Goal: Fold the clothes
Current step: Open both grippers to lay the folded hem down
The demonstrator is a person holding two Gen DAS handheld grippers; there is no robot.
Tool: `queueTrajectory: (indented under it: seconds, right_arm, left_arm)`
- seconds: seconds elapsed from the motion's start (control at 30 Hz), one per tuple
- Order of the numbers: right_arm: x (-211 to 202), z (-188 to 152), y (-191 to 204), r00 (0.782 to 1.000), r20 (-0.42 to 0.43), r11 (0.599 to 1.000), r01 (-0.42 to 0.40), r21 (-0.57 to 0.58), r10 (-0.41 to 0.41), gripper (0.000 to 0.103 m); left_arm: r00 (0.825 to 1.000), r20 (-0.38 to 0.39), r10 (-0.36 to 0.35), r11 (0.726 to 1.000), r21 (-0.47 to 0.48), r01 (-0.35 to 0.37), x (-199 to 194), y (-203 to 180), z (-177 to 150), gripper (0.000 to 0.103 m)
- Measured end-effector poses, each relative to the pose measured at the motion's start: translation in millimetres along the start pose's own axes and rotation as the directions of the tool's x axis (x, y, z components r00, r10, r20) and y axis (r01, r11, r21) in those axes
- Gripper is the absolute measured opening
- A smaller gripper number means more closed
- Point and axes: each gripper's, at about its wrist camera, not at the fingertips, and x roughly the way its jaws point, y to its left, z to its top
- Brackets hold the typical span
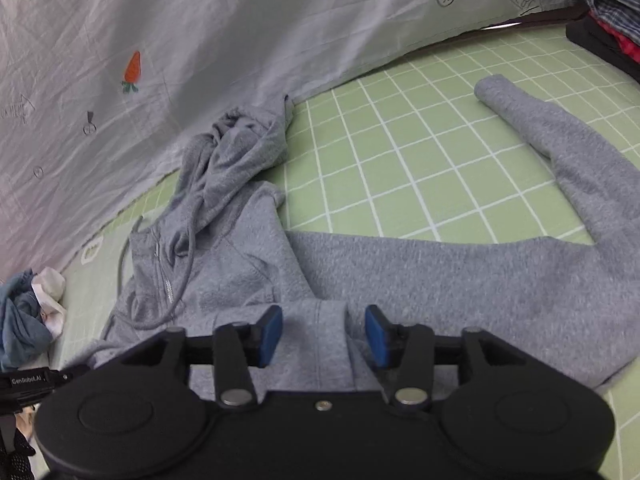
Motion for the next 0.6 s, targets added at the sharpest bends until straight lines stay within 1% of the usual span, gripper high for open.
queueTrajectory:
  seconds: [0.03,0.07,0.1,0.17,0.2,0.23,0.27,0.3,0.33,0.37,0.43,0.47,0.6]
  right_arm:
    - [-15.8,-3.7,-9.0,0.999,0.043,1.0,0.002,0.022,-0.003,0.088]
    - [-31.1,-8.9,-19.3,0.997,0.077,0.999,0.013,0.047,-0.016,0.088]
    - [-43.6,-15.6,-30.1,0.996,0.088,0.997,0.022,0.071,-0.029,0.088]
    - [-62.1,-32.4,-48.5,0.995,0.09,0.993,0.04,0.112,-0.05,0.086]
    - [-68.4,-42.5,-55.5,0.995,0.083,0.99,0.048,0.129,-0.059,0.08]
    - [-72.8,-52.0,-61.2,0.995,0.072,0.988,0.054,0.143,-0.065,0.067]
    - [-74.5,-61.2,-66.6,0.996,0.057,0.985,0.056,0.162,-0.066,0.058]
    - [-73.3,-68.5,-70.7,0.997,0.038,0.982,0.052,0.182,-0.06,0.044]
    - [-70.3,-72.4,-70.9,0.998,0.027,0.982,0.043,0.186,-0.049,0.037]
    - [-66.6,-74.9,-69.4,0.999,0.02,0.983,0.032,0.182,-0.036,0.033]
    - [-59.3,-80.0,-66.3,1.0,0.005,0.985,0.01,0.175,-0.011,0.027]
    - [-55.2,-81.4,-61.7,1.0,-0.005,0.988,0.004,0.156,-0.003,0.026]
    - [-42.2,-84.2,-42.4,0.999,-0.051,0.997,0.002,0.079,0.002,0.025]
  left_arm:
    - [1.0,0.015,-0.013,1.0,0.004,0.013,-9.9,3.2,-5.8,0.058]
    - [1.0,0.025,-0.016,1.0,-0.001,0.016,-16.7,7.6,-12.3,0.073]
    - [0.999,0.037,-0.013,1.0,-0.008,0.013,-24.0,13.7,-19.9,0.076]
    - [1.0,0.028,0.014,1.0,-0.01,-0.014,-31.8,21.5,-33.6,0.076]
    - [1.0,0.014,0.027,1.0,-0.01,-0.026,-32.3,24.2,-39.6,0.076]
    - [0.999,-0.001,0.039,0.999,-0.009,-0.039,-32.6,26.8,-45.6,0.076]
    - [0.999,-0.015,0.051,0.999,-0.009,-0.051,-32.9,29.4,-51.6,0.076]
    - [0.998,-0.03,0.063,0.998,-0.009,-0.063,-33.3,32.1,-57.6,0.076]
    - [0.997,-0.044,0.062,0.998,-0.013,-0.062,-31.2,33.6,-61.3,0.076]
    - [0.996,-0.059,0.06,0.998,-0.018,-0.061,-28.9,35.1,-64.8,0.076]
    - [0.995,-0.077,0.071,0.997,0.009,-0.07,-25.1,30.6,-66.3,0.076]
    - [0.994,-0.074,0.075,0.997,0.027,-0.074,-25.3,27.5,-66.1,0.076]
    - [0.998,-0.05,0.042,0.992,0.117,-0.036,-28.3,8.4,-63.8,0.076]
